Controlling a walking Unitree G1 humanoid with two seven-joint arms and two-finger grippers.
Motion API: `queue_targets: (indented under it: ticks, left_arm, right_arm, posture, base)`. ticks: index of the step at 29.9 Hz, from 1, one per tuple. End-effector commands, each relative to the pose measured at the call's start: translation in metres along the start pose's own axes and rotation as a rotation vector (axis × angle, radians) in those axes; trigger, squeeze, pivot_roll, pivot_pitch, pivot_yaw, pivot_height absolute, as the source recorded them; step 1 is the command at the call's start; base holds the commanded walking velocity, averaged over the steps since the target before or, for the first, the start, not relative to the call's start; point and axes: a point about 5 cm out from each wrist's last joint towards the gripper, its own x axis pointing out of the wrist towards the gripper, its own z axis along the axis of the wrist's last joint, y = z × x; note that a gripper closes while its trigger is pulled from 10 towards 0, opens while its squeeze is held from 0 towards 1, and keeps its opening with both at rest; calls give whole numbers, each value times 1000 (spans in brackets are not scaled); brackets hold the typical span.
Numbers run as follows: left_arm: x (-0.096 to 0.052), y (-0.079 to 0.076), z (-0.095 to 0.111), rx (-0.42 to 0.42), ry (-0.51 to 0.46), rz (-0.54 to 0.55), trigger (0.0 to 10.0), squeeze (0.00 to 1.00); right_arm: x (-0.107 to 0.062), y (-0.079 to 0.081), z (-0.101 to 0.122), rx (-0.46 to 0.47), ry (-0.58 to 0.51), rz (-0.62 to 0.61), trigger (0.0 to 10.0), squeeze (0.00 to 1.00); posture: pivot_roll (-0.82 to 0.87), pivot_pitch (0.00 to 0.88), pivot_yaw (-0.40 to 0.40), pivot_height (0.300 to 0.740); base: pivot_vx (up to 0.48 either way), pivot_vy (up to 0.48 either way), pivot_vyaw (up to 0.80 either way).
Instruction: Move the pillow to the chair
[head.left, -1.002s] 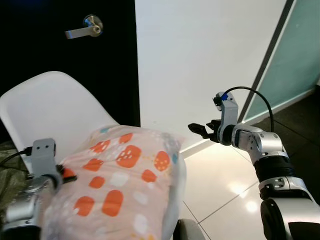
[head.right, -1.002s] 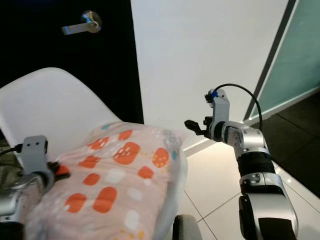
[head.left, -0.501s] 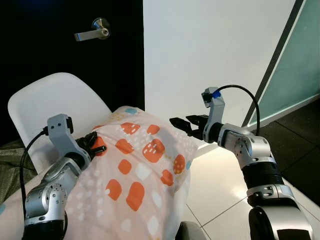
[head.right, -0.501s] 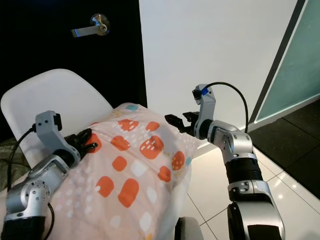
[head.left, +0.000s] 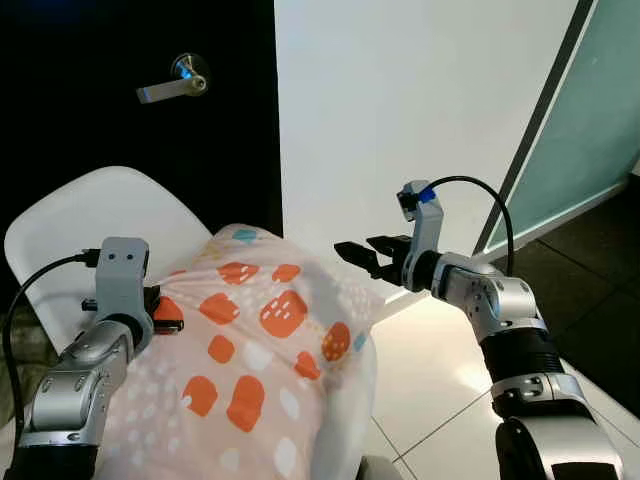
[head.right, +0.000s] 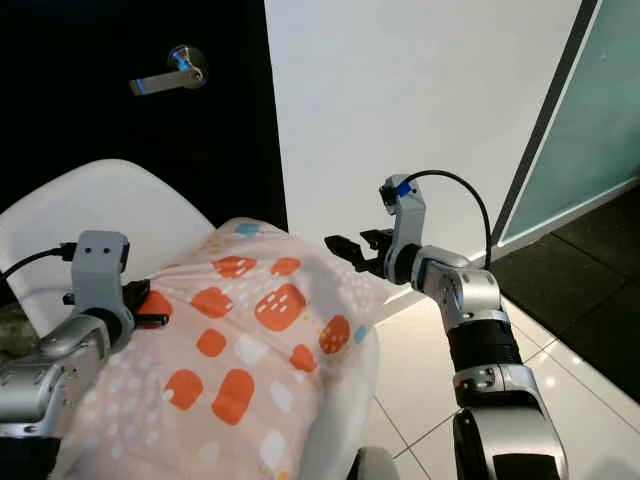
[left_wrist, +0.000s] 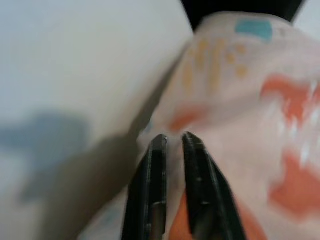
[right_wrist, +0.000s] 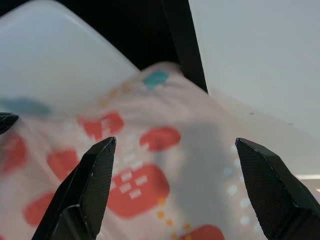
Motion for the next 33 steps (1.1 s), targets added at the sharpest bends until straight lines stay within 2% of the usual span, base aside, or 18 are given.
queue_targets:
  ticks: [1,4,7,13,14,18,19,21,23,25,29,32,33]
  left_arm:
    - [-3,8,-4,-21,28,28,10000,1000]
    - [-4,6,-6,-37,33,15,10000,1000]
    - [-4,-2,-11,-8,64,-19,10000,1000]
    - [-4,-3,-7,8,51,-5,10000,1000]
    - [-4,-4,-3,-7,32,-11,10000,678]
    - [-4,-4,0,-20,20,-16,10000,678]
    - [-8,-13,22,-152,-91,-88,10000,0]
    - [-11,-17,32,-210,-144,-124,10000,0]
    - [-12,-18,31,-228,-144,-125,10000,0]
    - [-12,-19,23,-231,-118,-108,10000,0]
    - [-12,-19,22,-229,-116,-106,10000,0]
    - [-19,-41,-13,-210,1,-135,10000,0]
    - [-19,-41,-13,-210,1,-135,10000,0]
  right_arm:
    - [2,3,2,-10,-8,18,10000,0]
    - [2,3,1,-12,-2,14,10000,0]
    - [2,3,1,-15,1,13,10000,0]
    - [2,3,0,-16,4,16,10000,0]
    - [1,3,0,-16,6,17,10000,0]
    - [1,4,-1,-16,7,18,10000,0]
    - [2,4,-3,-17,24,19,10000,0]
    - [3,4,-5,-15,38,19,10000,0]
    - [3,4,-7,-12,46,17,10000,0]
    - [3,4,-10,-7,61,16,10000,0]
    - [3,4,-10,-7,62,16,10000,0]
    - [5,1,-24,3,113,-26,10000,0]
    - [5,1,-24,3,113,-26,10000,0]
  posture:
    - [-187,35,-38,656]
    - [-187,36,-39,666]
    - [-189,36,-38,681]
    - [-190,37,-40,696]
    - [-189,37,-41,701]
    - [-189,37,-41,706]
    - [-185,36,-40,716]
    - [-185,36,-40,726]
    - [-182,35,-39,731]
    - [-182,35,-39,740]
    - [-182,35,-39,740]
    - [-178,32,-39,740]
    - [-178,32,-39,740]
  base:
    - [0,0,0]
    - [0,0,0]
    - [0,0,0]
    - [0,0,0]
    - [0,0,0]
    - [0,0,0]
    - [0,0,0]
    - [0,0,0]
    - [0,0,0]
    - [0,0,0]
    - [0,0,0]
    - [-480,0,0]
    - [-480,0,0]
